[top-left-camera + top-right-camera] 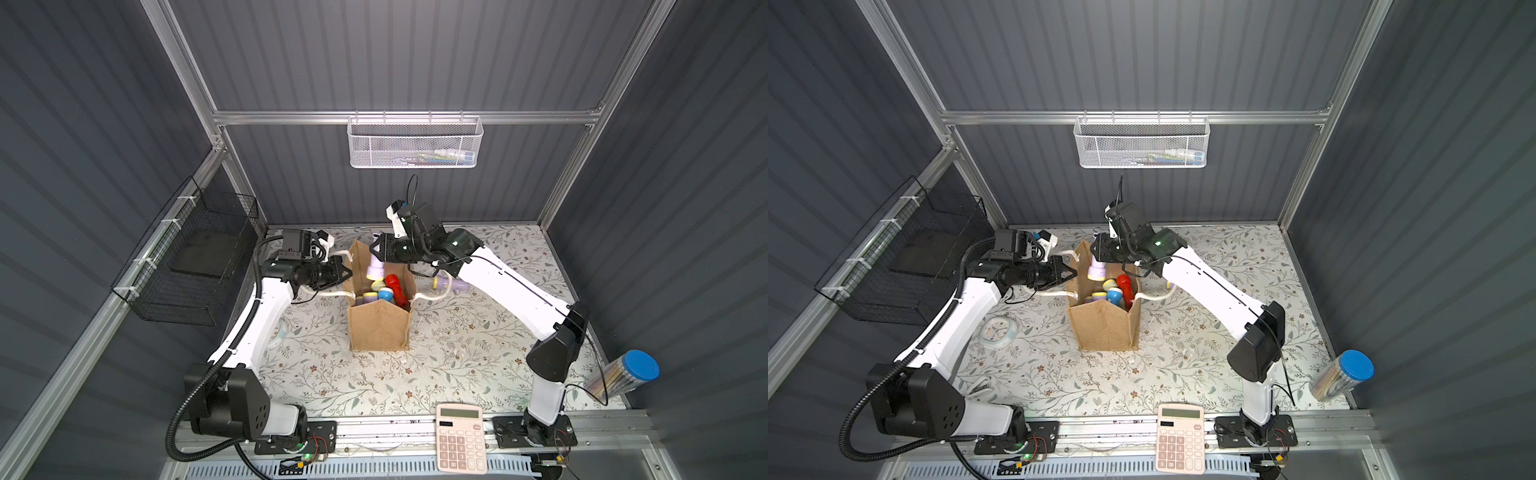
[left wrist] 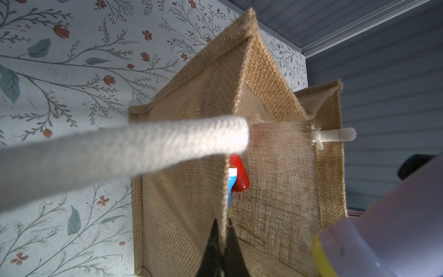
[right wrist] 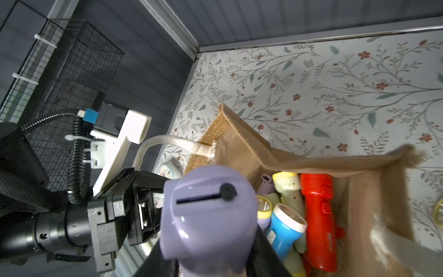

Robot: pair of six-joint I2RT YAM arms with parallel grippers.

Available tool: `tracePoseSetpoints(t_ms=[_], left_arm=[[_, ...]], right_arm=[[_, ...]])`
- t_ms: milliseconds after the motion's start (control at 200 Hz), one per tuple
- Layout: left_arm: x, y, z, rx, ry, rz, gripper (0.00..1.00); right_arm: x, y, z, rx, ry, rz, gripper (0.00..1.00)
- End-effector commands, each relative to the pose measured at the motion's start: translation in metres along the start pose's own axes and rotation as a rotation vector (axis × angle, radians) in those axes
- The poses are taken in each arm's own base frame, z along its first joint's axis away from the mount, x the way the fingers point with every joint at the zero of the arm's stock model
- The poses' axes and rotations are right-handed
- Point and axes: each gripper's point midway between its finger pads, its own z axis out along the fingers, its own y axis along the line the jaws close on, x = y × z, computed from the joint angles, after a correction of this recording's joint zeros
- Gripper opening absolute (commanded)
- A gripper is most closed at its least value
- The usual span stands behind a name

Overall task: Put the flashlights into the tote bags
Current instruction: Pick up the flashlight from the center of the board, then place the flashlight in the canvas bag.

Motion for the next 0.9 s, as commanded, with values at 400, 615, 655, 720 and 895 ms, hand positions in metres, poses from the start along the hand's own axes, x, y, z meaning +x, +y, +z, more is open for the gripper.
tracePoseSetpoints(t_ms=[400, 615, 655, 720, 895], left_arm=[[-0.007, -0.017, -0.015, 0.053, -0.049, 0.039, 0.00], [-0.006, -0.016, -0.014, 0.051, -0.045, 0.038, 0.00], [-0.006, -0.015, -0.013, 0.051, -0.042, 0.036, 0.00], [-0.006, -0.015, -0.012, 0.052, -0.042, 0.037, 0.00], [-0.006, -0.014, -0.011, 0.050, -0.039, 0.033, 0.00]], right_arm=[[0.077, -0.011, 0.058, 0.039, 0.259, 0.004, 0.06], [0.105, -0.027, 0.073, 0.068, 0.338, 0.027, 0.07], [0.110, -0.029, 0.076, 0.069, 0.357, 0.034, 0.07], [0.122, -0.034, 0.081, 0.080, 0.396, 0.044, 0.07], [0.144, -0.052, 0.089, 0.147, 0.466, 0.059, 0.08]])
